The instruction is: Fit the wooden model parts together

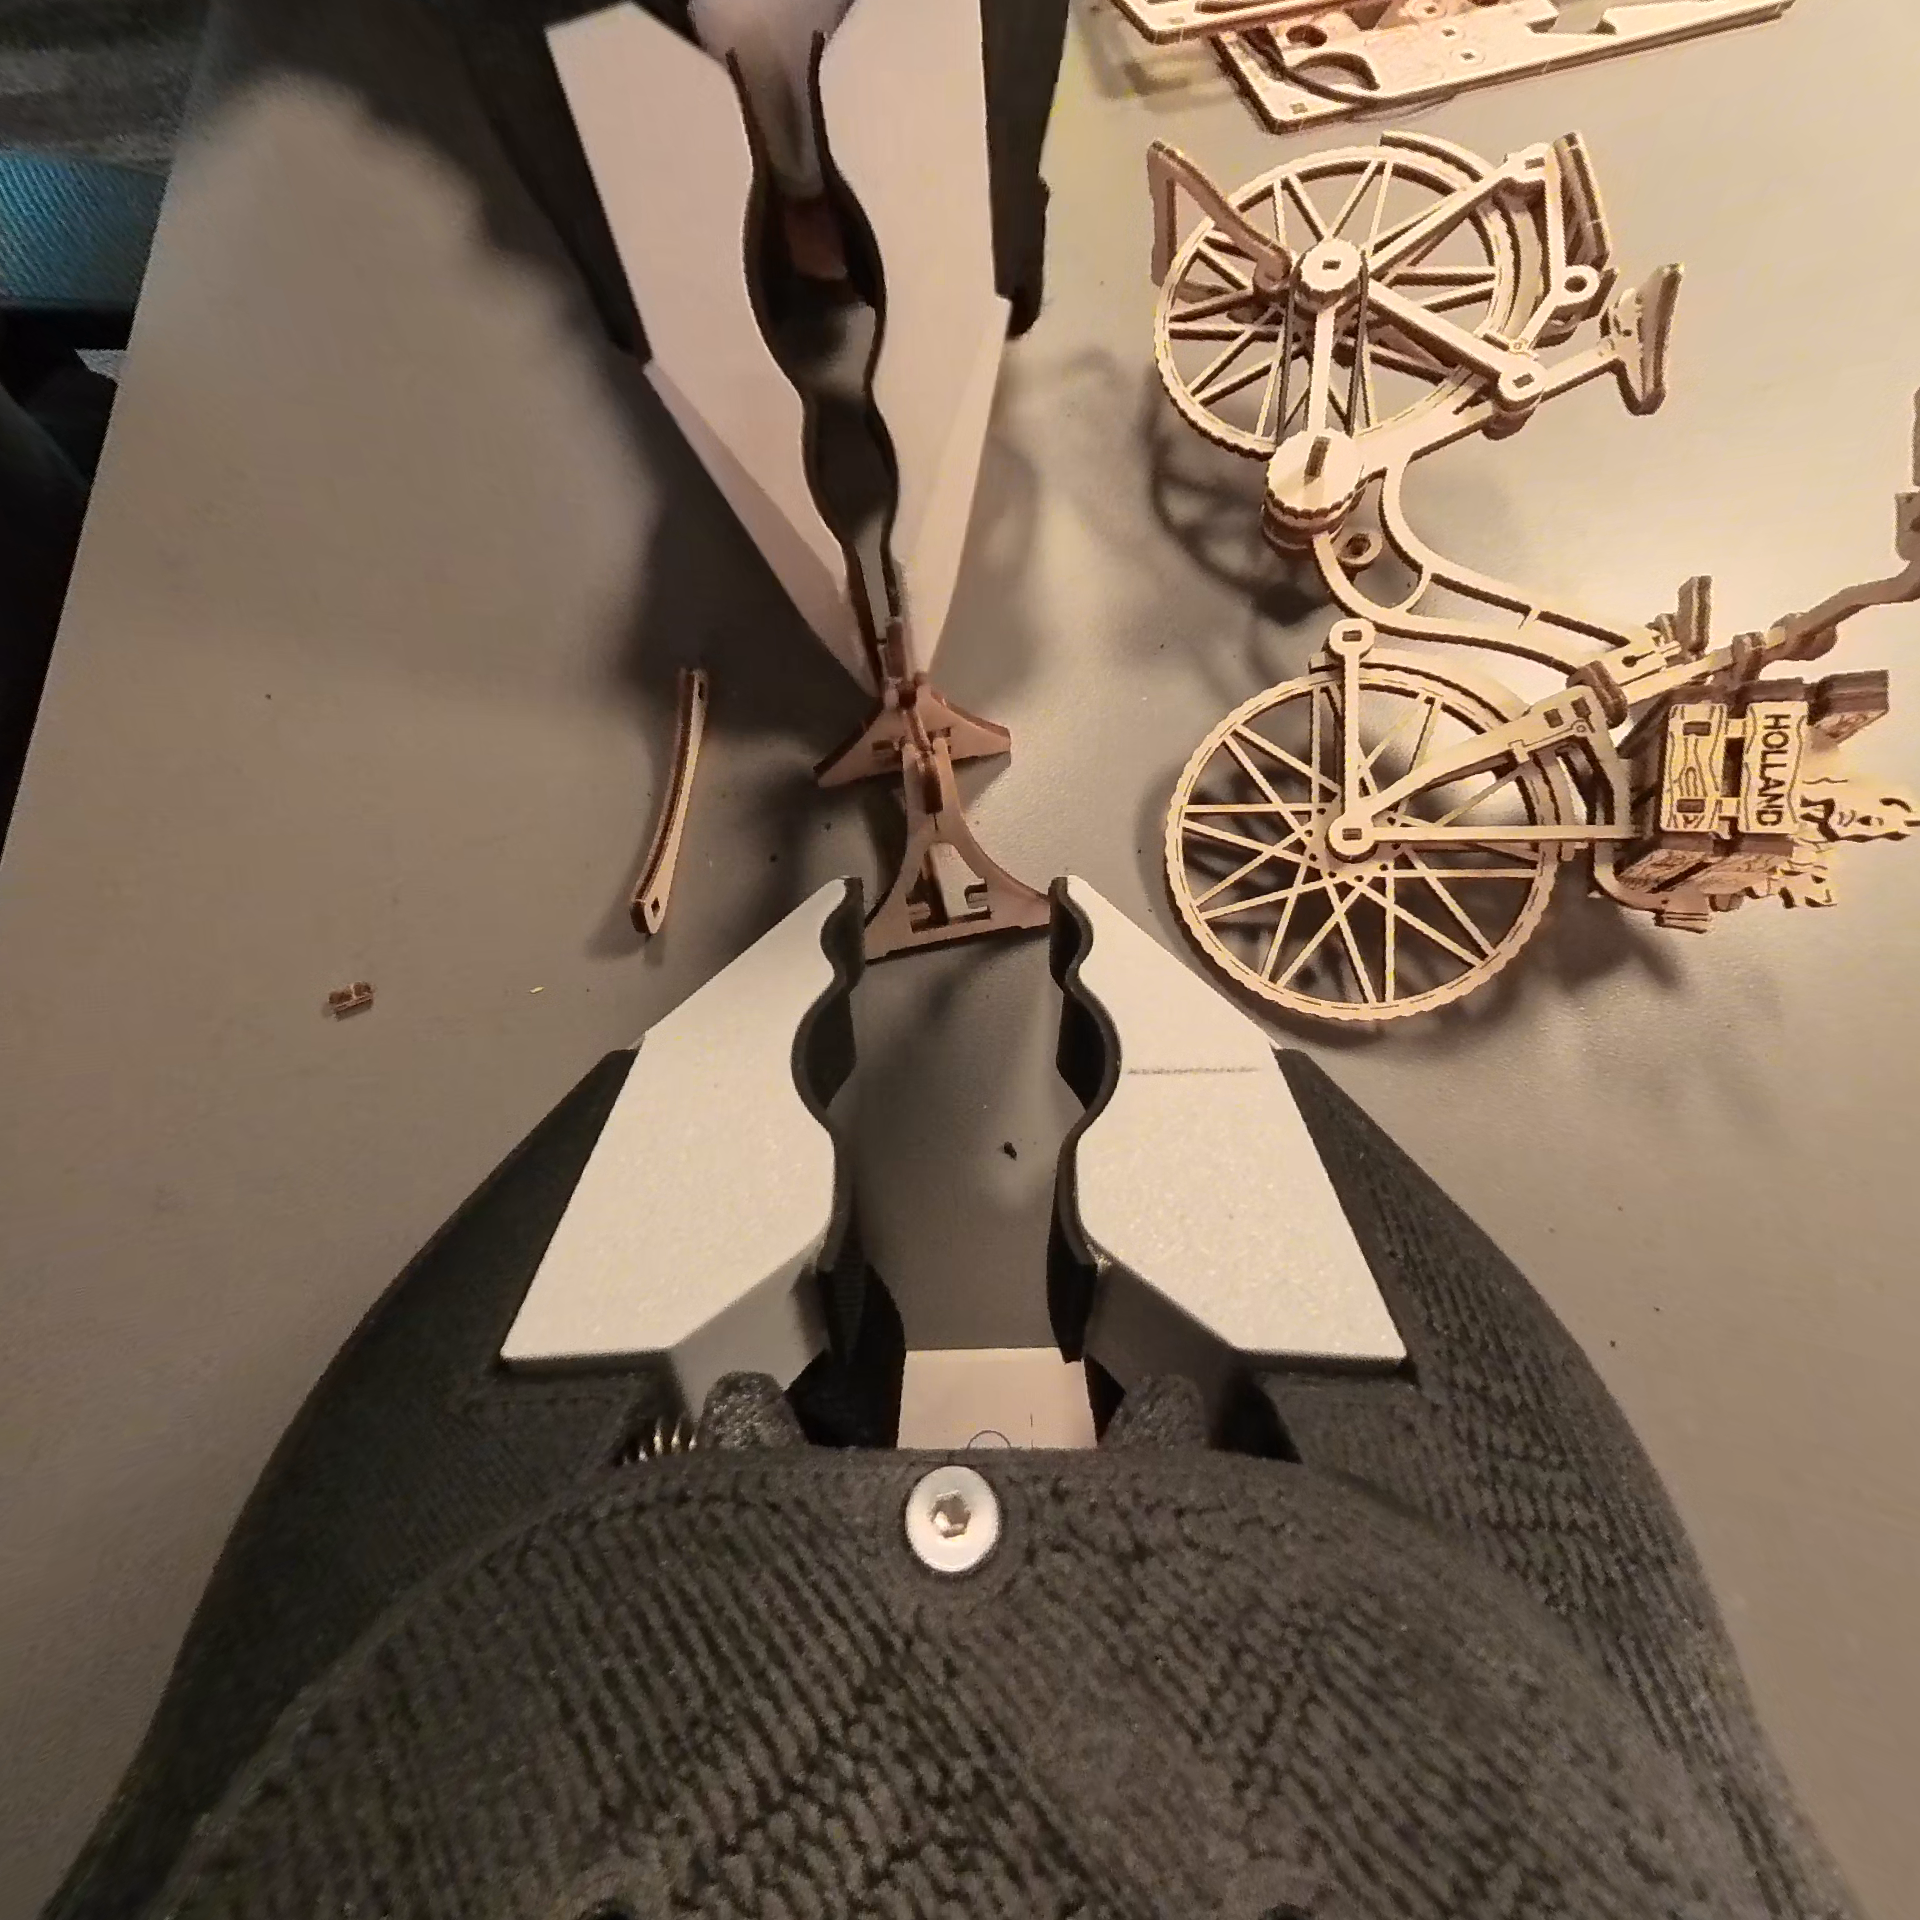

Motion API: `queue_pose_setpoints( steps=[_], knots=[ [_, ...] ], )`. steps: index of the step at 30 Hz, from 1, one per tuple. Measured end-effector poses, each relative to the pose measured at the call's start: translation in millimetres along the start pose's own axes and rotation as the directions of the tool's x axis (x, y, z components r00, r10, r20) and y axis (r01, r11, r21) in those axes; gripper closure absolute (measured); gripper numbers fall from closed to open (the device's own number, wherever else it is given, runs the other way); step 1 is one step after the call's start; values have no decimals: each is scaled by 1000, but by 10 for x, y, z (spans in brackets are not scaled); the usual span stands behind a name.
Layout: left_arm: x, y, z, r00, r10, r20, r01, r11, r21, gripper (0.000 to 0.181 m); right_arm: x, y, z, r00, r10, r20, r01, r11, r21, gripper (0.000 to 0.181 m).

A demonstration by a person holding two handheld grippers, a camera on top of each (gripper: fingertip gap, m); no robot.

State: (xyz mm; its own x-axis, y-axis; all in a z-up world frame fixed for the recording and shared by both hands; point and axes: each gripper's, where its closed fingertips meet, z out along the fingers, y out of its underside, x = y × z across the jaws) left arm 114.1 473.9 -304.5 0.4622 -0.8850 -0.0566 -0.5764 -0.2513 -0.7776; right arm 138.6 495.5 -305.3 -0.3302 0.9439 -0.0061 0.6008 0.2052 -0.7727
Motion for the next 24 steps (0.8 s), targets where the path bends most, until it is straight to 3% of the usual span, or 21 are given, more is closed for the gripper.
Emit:
queue_pose_setpoints(
  steps=[24],
  knots=[
    [-23, -44, 19, 1000, 14, 2, -14, 1000, 18, 179, 22, 25, -1, 1000, 20, -20, -20, 1000, -12, 147]
  ],
)
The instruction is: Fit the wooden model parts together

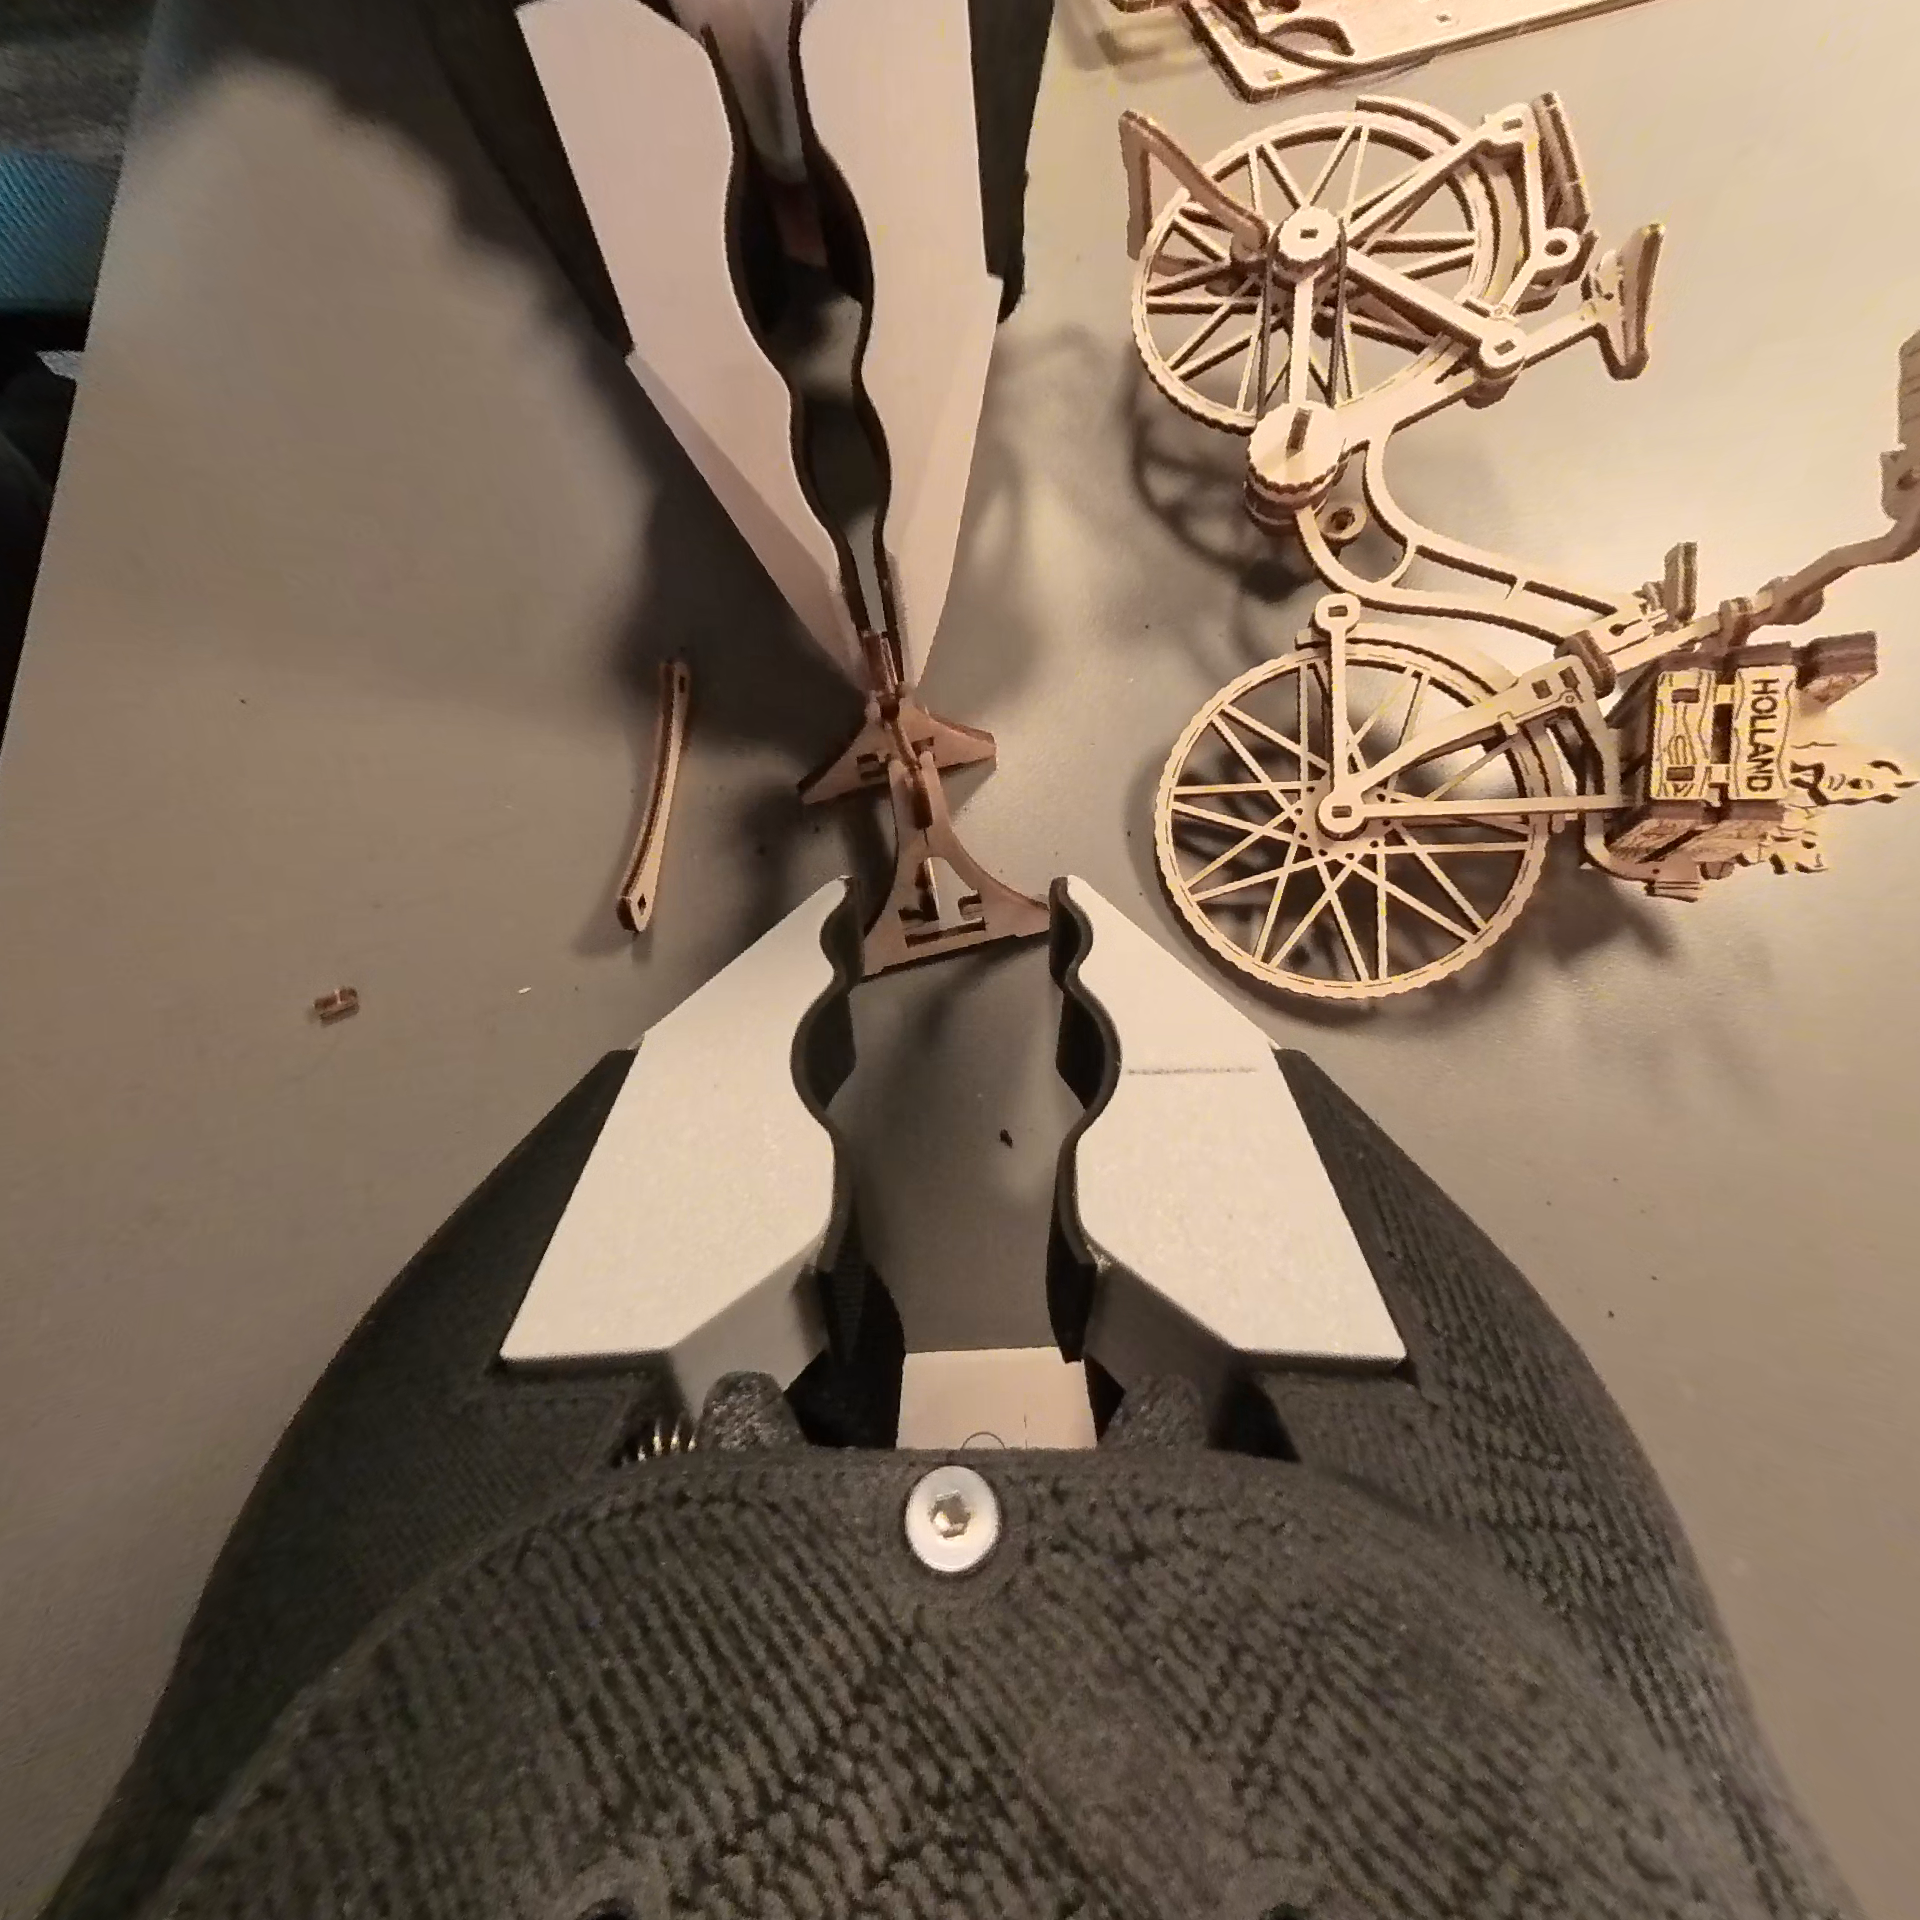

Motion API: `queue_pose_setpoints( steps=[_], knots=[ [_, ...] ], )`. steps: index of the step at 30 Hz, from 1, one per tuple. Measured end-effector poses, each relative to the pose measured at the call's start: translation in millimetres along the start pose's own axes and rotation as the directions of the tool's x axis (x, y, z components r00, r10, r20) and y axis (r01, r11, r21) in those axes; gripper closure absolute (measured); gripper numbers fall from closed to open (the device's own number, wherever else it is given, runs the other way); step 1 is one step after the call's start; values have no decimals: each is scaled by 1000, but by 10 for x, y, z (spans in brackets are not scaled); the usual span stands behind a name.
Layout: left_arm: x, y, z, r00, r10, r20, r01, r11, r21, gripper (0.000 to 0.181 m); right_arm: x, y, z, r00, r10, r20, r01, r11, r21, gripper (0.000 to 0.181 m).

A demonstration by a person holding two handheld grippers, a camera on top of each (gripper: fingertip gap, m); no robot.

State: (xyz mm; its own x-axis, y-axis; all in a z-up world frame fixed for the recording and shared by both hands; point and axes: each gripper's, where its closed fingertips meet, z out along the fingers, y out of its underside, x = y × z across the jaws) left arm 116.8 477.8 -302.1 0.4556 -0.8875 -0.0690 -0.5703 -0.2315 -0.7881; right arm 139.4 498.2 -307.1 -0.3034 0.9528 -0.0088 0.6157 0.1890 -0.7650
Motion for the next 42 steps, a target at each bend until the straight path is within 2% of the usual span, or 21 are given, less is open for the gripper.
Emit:
queue_pose_setpoints(
  steps=[13, 27, 38, 42],
  knots=[
    [-32, 11, 38, 1000, 0, 26, 1, 1000, -20, 179, 2, -10, 14, 1000, 3, -7, -3, 1000, 0, 148],
    [-22, 20, 55, 1000, -10, 3, 10, 1000, -30, 179, 17, 8, -90, 998, 57, 22, -57, 998, 34, 139],
    [-8, 3, 71, 999, 19, -32, -20, 999, -26, 179, 70, -47, -199, 989, 122, 89, -131, 986, 105, 154],
    [-22, 1, 78, 999, 16, -44, -17, 1000, -26, 179, 127, 32, -196, 992, 113, 64, -116, 992, 53, 154]
  ],
)
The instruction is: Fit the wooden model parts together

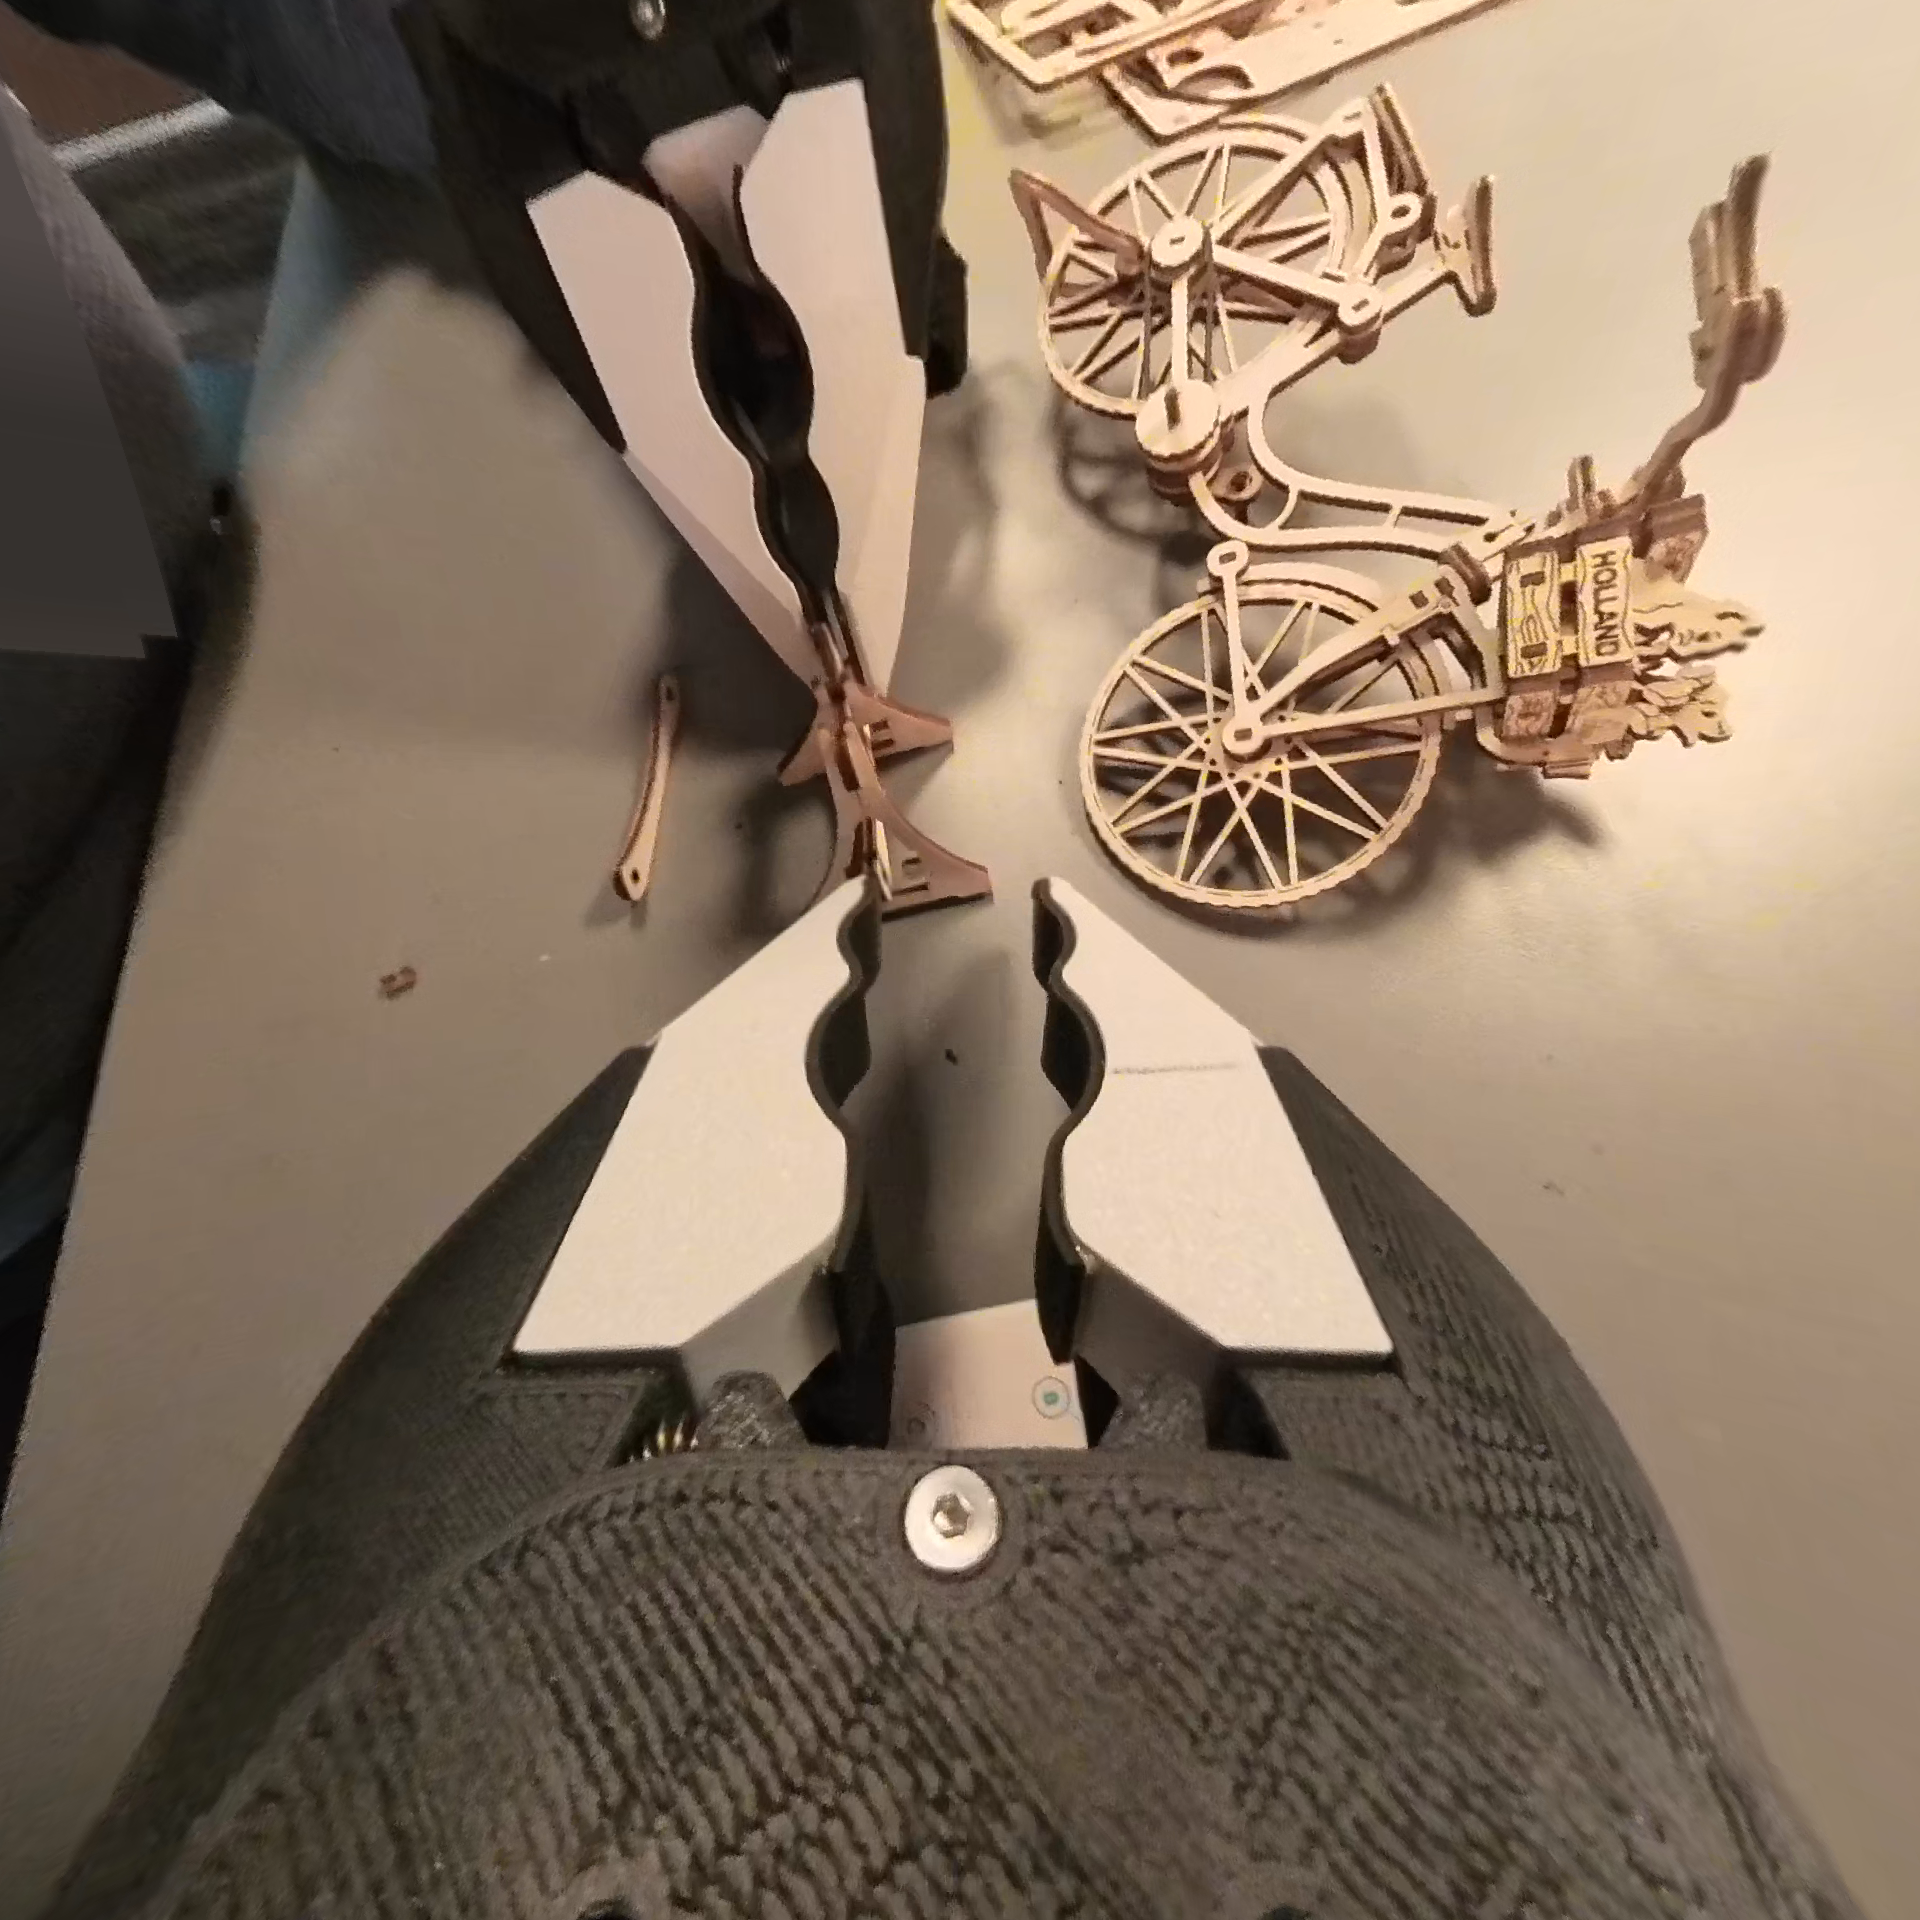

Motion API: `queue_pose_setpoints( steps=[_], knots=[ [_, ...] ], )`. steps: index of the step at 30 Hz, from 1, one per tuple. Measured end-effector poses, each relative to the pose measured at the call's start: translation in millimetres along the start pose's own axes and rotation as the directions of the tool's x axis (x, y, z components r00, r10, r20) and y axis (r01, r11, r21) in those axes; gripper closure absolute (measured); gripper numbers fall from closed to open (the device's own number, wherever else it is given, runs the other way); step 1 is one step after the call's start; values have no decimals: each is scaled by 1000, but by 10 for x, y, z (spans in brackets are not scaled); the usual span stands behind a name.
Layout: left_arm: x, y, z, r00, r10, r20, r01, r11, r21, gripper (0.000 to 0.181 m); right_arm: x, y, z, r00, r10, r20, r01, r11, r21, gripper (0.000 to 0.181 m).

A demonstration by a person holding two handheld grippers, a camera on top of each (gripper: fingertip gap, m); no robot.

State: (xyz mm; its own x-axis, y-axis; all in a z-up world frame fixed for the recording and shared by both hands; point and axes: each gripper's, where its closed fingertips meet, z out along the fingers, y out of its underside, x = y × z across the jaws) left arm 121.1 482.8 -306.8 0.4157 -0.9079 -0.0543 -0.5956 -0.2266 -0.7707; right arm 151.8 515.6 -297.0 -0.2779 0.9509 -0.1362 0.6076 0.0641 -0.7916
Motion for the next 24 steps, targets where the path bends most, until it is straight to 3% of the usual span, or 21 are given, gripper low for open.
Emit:
queue_pose_setpoints(
  steps=[12, 19, 24],
  knots=[
    [-2, 3, 19, 1000, 2, -28, -2, 1000, -8, 179, -44, -4, 57, 996, -75, 55, 76, 997, -10, 149],
    [-33, -7, 33, 999, 11, -32, -12, 1000, -7, 179, -67, 23, 50, 995, -38, 91, 40, 999, -21, 165],
    [-62, -13, 48, 999, 24, -42, -24, 1000, -7, 179, -66, 8, 39, 995, -44, 86, 45, 999, -8, 160]
  ],
)
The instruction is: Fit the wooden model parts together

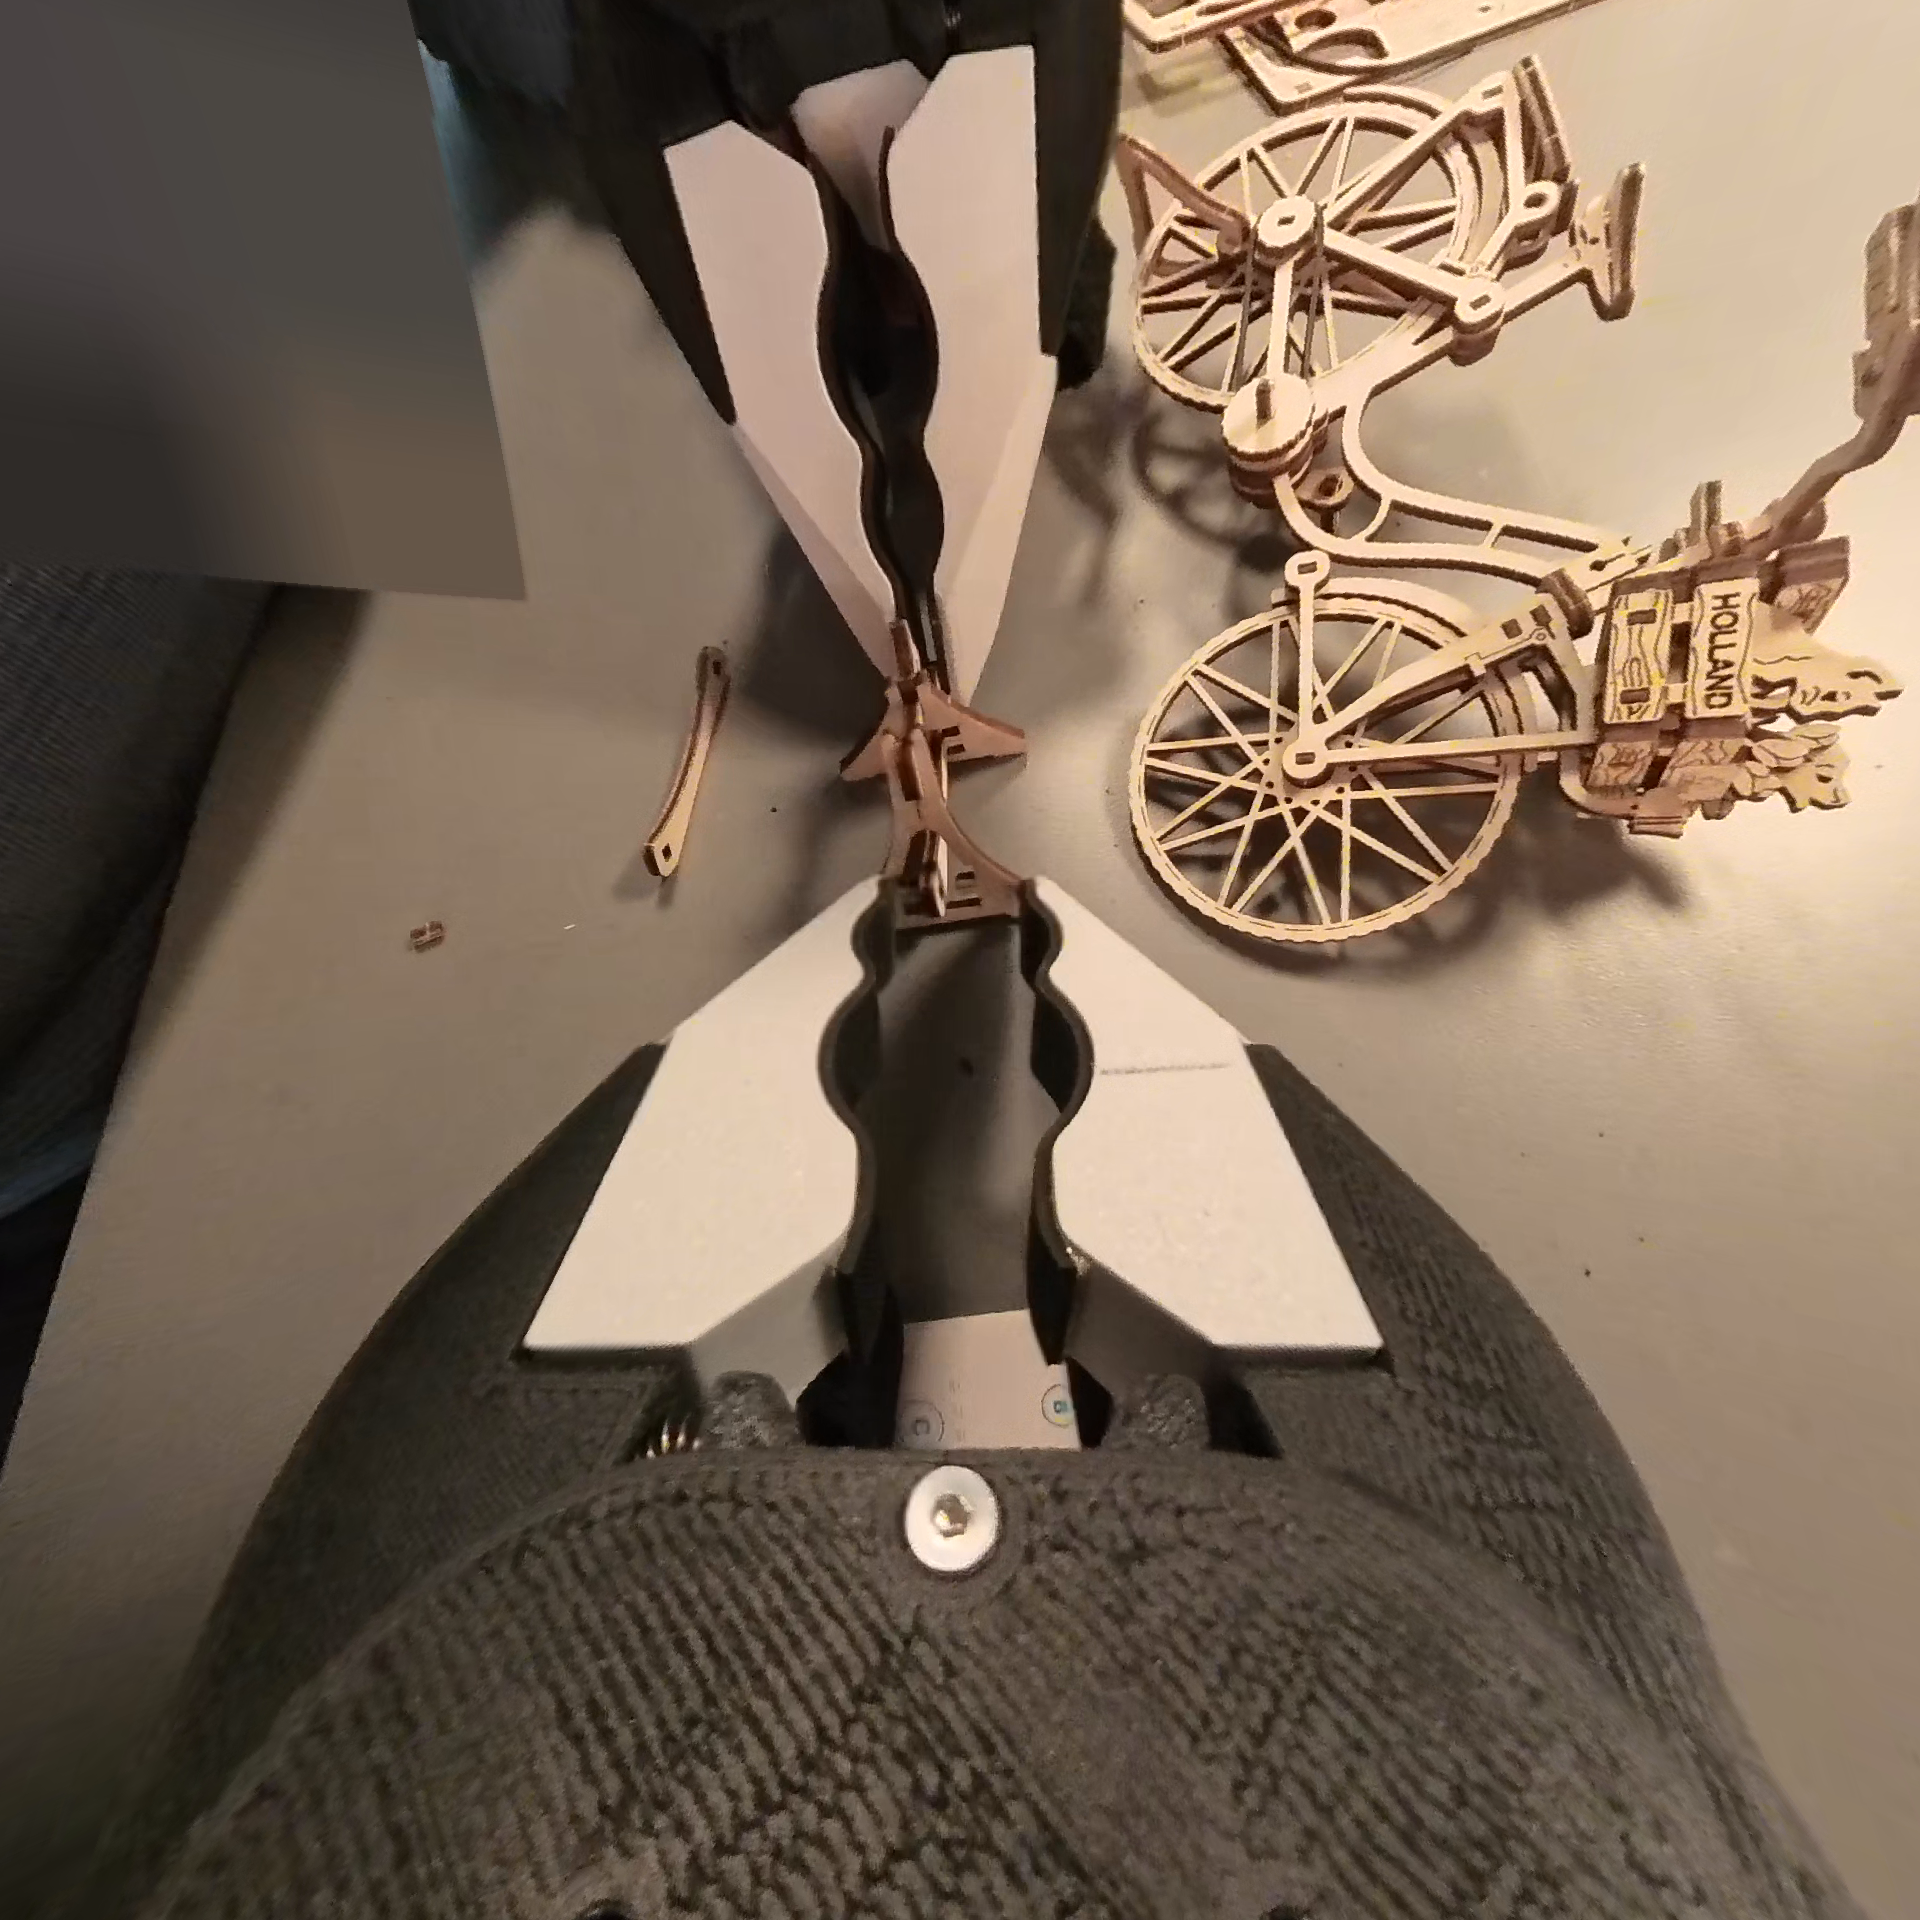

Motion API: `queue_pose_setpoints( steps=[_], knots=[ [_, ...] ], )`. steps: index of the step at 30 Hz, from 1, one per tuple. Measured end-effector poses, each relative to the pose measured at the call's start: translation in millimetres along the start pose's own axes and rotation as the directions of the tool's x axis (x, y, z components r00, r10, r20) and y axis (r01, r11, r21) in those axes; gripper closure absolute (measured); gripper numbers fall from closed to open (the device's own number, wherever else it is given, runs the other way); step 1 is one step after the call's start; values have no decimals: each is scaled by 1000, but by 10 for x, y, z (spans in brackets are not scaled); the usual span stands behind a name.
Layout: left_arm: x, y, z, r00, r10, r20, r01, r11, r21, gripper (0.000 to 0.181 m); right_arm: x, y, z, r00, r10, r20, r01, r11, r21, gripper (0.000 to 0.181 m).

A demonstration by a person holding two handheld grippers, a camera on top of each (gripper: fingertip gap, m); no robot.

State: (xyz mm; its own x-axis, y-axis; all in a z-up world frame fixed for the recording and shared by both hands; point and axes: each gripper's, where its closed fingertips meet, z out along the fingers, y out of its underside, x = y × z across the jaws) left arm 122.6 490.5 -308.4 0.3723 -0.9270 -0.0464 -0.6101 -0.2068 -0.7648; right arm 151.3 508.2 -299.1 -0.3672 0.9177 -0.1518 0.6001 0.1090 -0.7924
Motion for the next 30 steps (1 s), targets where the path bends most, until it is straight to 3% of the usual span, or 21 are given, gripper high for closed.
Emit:
queue_pose_setpoints(
  steps=[6, 30],
  knots=[
    [9, 0, 2, 1000, 9, -5, -9, 1000, 0, 179, 27, 8, 11, 999, 36, 16, -36, 999, -9, 147],
    [-55, -1, 5, 999, 41, -17, -41, 999, 2, 179, 0, 13, 18, 1000, 18, 13, -18, 1000, -12, 167]
  ],
)
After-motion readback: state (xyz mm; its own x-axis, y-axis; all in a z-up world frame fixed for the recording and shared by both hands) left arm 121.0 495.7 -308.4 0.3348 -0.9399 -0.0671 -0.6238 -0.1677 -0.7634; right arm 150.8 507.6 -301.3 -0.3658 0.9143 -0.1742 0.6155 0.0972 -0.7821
